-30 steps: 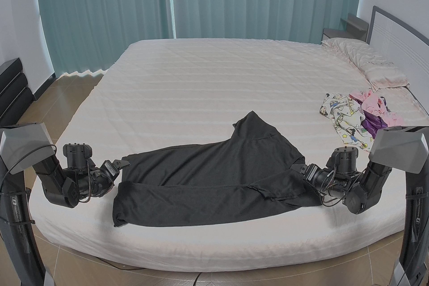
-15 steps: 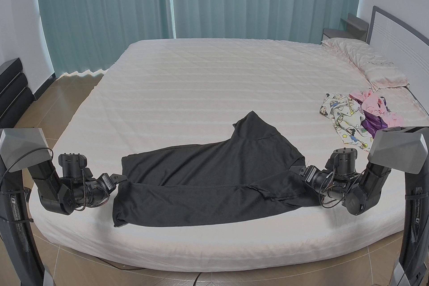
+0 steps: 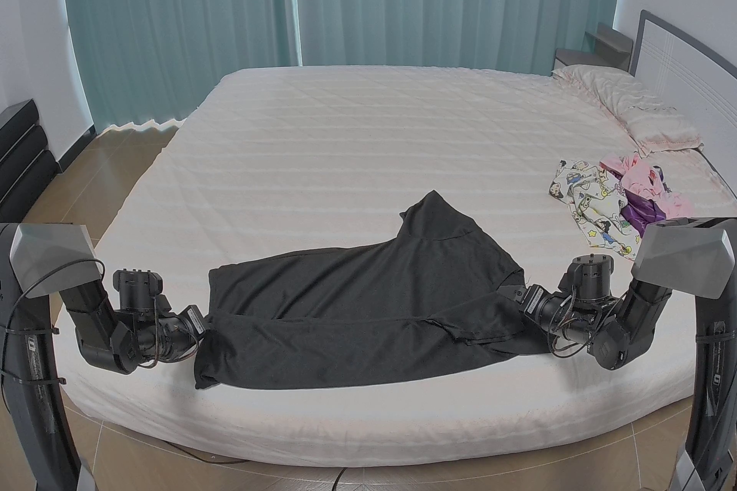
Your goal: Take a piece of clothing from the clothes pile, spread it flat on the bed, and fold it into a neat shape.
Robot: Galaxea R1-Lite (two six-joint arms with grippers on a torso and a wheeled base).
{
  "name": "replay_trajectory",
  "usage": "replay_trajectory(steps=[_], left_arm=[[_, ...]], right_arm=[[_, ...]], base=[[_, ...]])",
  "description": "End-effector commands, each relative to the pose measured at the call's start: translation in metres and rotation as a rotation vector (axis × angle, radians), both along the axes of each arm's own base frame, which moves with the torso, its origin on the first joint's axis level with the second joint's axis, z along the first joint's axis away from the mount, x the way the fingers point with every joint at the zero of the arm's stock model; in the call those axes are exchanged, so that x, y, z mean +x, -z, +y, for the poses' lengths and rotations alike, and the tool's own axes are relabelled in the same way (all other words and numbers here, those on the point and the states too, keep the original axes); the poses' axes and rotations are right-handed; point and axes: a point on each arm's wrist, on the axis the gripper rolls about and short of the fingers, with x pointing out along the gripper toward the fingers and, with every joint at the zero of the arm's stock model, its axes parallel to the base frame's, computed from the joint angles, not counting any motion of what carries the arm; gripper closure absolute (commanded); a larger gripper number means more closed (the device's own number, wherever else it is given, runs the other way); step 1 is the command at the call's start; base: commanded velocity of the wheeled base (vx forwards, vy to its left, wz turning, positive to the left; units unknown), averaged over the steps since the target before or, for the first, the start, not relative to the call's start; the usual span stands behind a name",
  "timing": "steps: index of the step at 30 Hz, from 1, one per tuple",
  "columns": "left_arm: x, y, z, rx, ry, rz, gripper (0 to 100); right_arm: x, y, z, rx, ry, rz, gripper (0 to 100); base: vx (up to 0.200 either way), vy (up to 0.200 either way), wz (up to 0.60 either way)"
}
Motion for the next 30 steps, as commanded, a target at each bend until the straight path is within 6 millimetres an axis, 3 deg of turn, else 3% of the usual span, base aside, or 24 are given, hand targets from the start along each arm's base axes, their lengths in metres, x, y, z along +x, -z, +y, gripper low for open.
replay_trajectory(steps=[1, 10, 30], left_arm=[[-0.005, 0.003, 0.001, 0.006, -0.013, 0.023, 100], [-0.017, -0.010, 0.002, 0.022, -0.036, 0.012, 100], [-0.022, -0.010, 0.009, 0.014, -0.056, 0.023, 100]], right_arm=[[0.001, -0.001, -0.001, 0.001, 0.004, -0.004, 0], [0.006, -0.014, -0.013, 0.005, 0.023, -0.046, 0], [0.024, 0.001, -0.019, -0.066, -0.162, -0.033, 0]], base=[[0.000, 0.000, 0.00], [0.000, 0.000, 0.00], [0.000, 0.000, 0.00]])
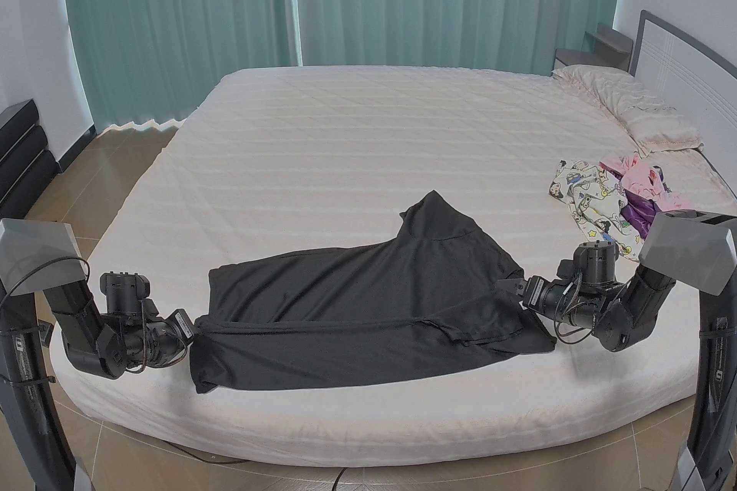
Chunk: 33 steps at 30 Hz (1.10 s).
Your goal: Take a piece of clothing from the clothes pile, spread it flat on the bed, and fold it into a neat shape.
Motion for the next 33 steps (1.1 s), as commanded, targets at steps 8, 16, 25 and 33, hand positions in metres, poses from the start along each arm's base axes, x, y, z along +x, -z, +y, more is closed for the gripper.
replay_trajectory(steps=[8, 16, 25, 33], left_arm=[[-0.001, 0.001, 0.000, -0.005, 0.001, 0.005, 100], [-0.001, 0.002, 0.000, -0.005, 0.001, 0.007, 100], [0.000, 0.002, 0.000, -0.007, 0.001, 0.005, 100], [0.000, 0.003, 0.000, -0.006, 0.000, 0.010, 100]], right_arm=[[0.010, 0.019, -0.006, -0.064, -0.086, -0.020, 0], [0.016, 0.032, -0.003, -0.097, -0.168, -0.043, 0], [0.023, 0.040, 0.001, -0.110, -0.183, -0.015, 100], [0.026, 0.033, -0.006, -0.108, -0.165, -0.044, 100]], base=[[0.000, 0.000, 0.00], [0.000, 0.000, 0.00], [0.000, 0.000, 0.00], [0.000, 0.000, 0.00]])
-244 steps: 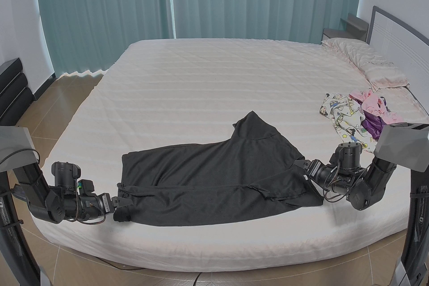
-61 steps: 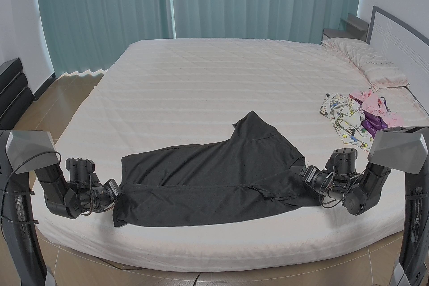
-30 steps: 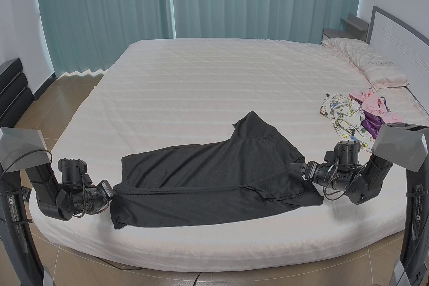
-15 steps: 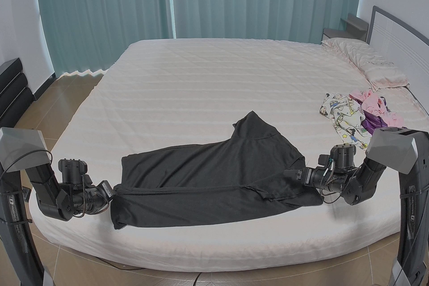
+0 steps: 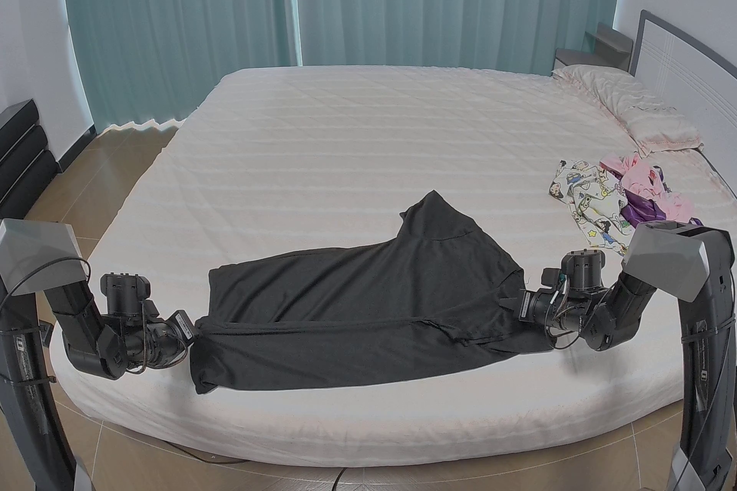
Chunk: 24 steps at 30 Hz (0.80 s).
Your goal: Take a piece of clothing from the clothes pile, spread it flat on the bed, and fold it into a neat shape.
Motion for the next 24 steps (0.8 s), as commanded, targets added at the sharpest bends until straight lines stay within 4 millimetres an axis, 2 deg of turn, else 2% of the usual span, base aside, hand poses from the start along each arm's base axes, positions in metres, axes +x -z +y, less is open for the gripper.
replay_trajectory(steps=[1, 6, 14, 24], left_arm=[[0.000, 0.001, 0.000, 0.000, -0.001, 0.004, 100], [0.000, 0.003, 0.000, 0.003, 0.000, 0.008, 100], [-0.001, 0.006, 0.000, 0.001, 0.000, 0.020, 100], [-0.001, 0.007, 0.000, 0.001, 0.001, 0.023, 100]], right_arm=[[0.002, -0.005, -0.004, 0.003, 0.010, -0.020, 100], [0.004, -0.016, -0.006, 0.014, 0.019, -0.065, 100], [0.009, -0.023, -0.004, 0.015, 0.023, -0.101, 100], [0.012, -0.020, -0.002, 0.013, 0.021, -0.101, 100]], base=[[0.000, 0.000, 0.00], [0.000, 0.000, 0.00], [0.000, 0.000, 0.00], [0.000, 0.000, 0.00]])
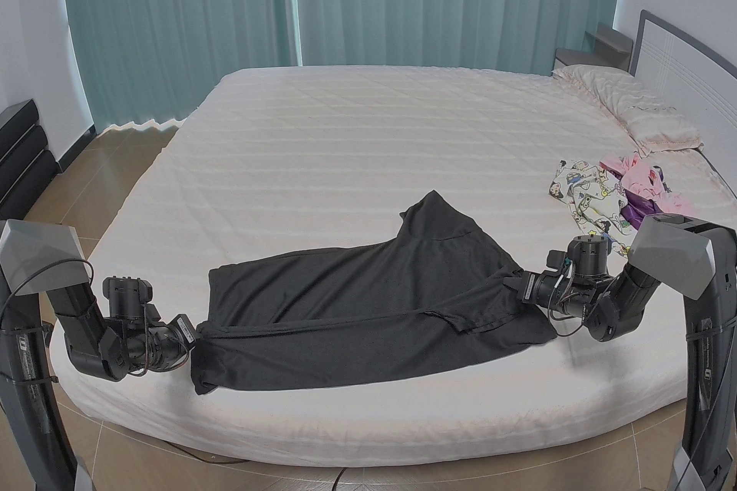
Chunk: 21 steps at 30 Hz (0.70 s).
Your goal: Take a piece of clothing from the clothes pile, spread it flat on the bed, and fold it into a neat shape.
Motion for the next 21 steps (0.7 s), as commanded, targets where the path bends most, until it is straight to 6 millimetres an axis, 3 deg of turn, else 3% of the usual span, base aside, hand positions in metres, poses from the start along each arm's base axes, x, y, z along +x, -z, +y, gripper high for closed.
replay_trajectory(steps=[1, 3, 4, 5, 12, 18, 19, 21], left_arm=[[0.000, 0.001, 0.000, 0.000, 0.000, 0.000, 100], [0.000, 0.001, 0.000, 0.000, 0.000, 0.001, 100], [0.000, 0.001, 0.000, 0.000, 0.002, 0.001, 0], [0.000, 0.001, -0.001, 0.000, 0.003, 0.000, 0], [0.000, 0.001, -0.001, -0.002, 0.002, 0.003, 0], [-0.001, -0.002, 0.005, -0.055, 0.025, -0.006, 0], [-0.002, -0.007, 0.011, -0.096, 0.041, -0.019, 0], [-0.004, -0.010, 0.013, -0.121, 0.053, -0.025, 0]], right_arm=[[0.000, 0.002, 0.002, 0.000, -0.004, 0.001, 100], [0.000, 0.003, 0.002, 0.000, -0.004, 0.004, 100], [0.000, 0.004, 0.002, 0.000, -0.005, 0.006, 100], [0.000, 0.004, 0.002, 0.000, -0.005, 0.007, 0], [-0.001, -0.001, -0.002, -0.001, 0.018, 0.003, 0], [-0.010, -0.031, -0.002, 0.075, 0.180, 0.010, 0], [-0.019, -0.044, 0.005, 0.140, 0.249, 0.038, 0], [-0.031, -0.050, 0.017, 0.205, 0.290, 0.079, 0]], base=[[0.000, 0.000, 0.00], [0.000, 0.000, 0.00], [0.000, 0.000, 0.00], [0.000, 0.000, 0.00], [0.000, 0.000, 0.00], [0.000, 0.000, 0.00], [0.000, 0.000, 0.00], [0.000, 0.000, 0.00]])
